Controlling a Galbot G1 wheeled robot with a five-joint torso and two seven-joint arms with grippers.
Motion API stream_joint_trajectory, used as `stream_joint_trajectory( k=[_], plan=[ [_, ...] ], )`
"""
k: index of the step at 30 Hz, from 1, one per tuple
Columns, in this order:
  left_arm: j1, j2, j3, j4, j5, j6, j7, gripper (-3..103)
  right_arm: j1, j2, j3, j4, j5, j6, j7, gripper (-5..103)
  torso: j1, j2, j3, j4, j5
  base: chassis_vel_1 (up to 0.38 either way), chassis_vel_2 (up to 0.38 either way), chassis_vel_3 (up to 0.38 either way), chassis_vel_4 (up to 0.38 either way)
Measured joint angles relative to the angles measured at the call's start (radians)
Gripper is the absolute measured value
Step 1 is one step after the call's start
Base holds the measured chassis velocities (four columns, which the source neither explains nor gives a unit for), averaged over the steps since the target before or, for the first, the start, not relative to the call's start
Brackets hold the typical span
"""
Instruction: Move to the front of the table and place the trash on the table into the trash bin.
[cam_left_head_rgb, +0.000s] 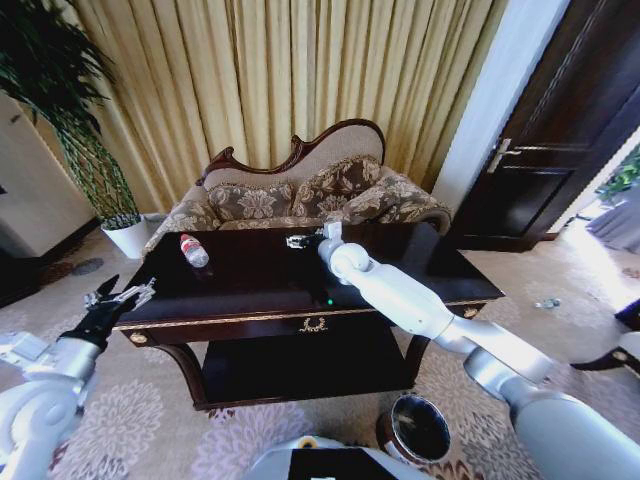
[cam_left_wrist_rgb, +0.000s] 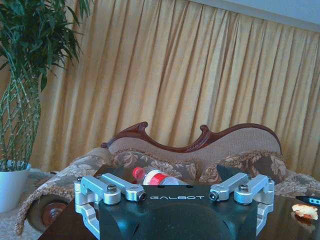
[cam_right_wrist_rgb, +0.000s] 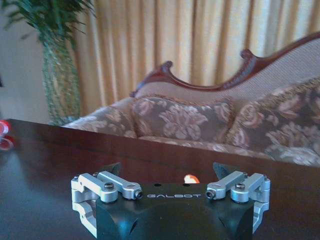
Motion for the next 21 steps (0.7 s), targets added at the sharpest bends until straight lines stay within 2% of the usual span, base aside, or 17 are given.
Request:
stream_joint_trajectory(
  k=[2, 13, 15, 16, 18, 21],
  plan=[
    [0.007, -0.008, -0.002, -0.001, 0.002, -0.004, 0.004, 100, -0.003, 0.007, 0.0, -0.002, 0.007, -0.017, 0.028, 100, 0.0, 0.0, 0.0, -0.0001, 0.0001, 0.0, 0.0, 0.0, 0.0],
    [0.007, -0.022, -0.014, -0.008, 0.002, -0.009, 0.005, 100, -0.011, 0.031, -0.002, -0.02, 0.005, -0.021, 0.06, 101, 0.0, 0.0, 0.0, 0.0, 0.0001, 0.0, 0.0, 0.0, 0.0],
    [0.01, -0.029, -0.015, -0.011, 0.002, -0.012, 0.005, 100, -0.013, 0.035, -0.003, -0.028, -0.004, -0.014, 0.06, 91, 0.0, 0.0, 0.0, 0.0, 0.0001, 0.0, 0.0, 0.0, 0.0],
    [0.01, -0.029, -0.015, -0.011, 0.002, -0.012, 0.005, 100, -0.013, 0.035, -0.003, -0.028, -0.004, -0.014, 0.06, 91, 0.0, 0.0, 0.0, 0.0, 0.0001, 0.0, 0.0, 0.0, 0.0],
    [0.012, -0.033, -0.017, -0.015, 0.002, -0.013, 0.005, 100, -0.015, 0.035, -0.003, -0.033, -0.013, -0.007, 0.053, 80, 0.0, 0.0, 0.0, 0.0, 0.0001, 0.0, 0.0, 0.0, 0.0],
    [0.013, -0.033, -0.018, -0.016, 0.002, -0.014, 0.005, 100, -0.016, 0.035, -0.004, -0.033, -0.018, -0.006, 0.051, 76, 0.0, 0.0, 0.0, -0.0001, 0.0001, 0.0, 0.0, 0.0, 0.0]
  ],
)
